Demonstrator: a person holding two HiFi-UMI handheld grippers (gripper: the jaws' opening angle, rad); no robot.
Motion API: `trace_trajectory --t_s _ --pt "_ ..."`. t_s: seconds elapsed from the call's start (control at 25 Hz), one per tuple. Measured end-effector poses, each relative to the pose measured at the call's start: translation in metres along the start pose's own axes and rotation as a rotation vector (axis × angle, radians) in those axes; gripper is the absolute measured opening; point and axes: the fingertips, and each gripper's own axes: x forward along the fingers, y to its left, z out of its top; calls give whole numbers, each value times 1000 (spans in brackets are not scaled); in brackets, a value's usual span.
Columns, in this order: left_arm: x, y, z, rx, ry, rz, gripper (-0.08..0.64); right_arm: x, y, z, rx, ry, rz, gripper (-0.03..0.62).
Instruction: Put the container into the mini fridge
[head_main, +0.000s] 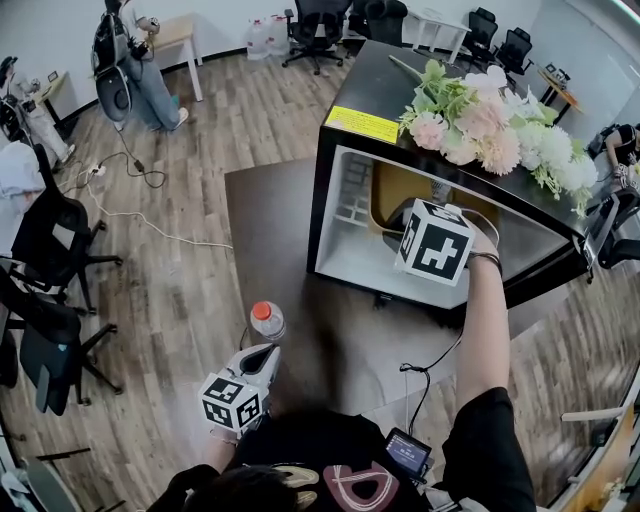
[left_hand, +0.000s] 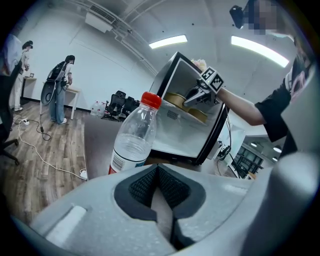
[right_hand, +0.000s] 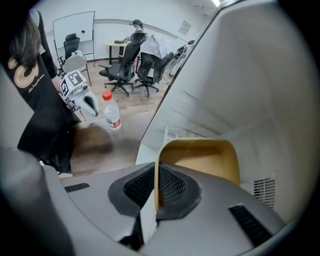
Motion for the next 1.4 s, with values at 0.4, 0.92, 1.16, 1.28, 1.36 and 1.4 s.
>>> trace_trajectory --t_s 0.4,0.92,1.16,1.28,1.36,1.4 --pt "1 1 3 -7 -6 12 8 5 -8 -1 68 -63 28 28" --pt "1 2 2 -9 -3 32 8 -3 -27 9 109 -211 -69 156" --pt "-1 -2 6 6 -13 25 8 -19 -26 13 150 -287 -126 264" --pt "-2 -5 7 12 -24 21 8 -36 -18 25 168 -396 -131 296" --pt "-3 -7 9 10 -37 19 8 -51 -11 39 181 -491 -134 319" --pt "-3 -9 11 7 -46 15 8 -59 -9 43 187 -527 -146 328"
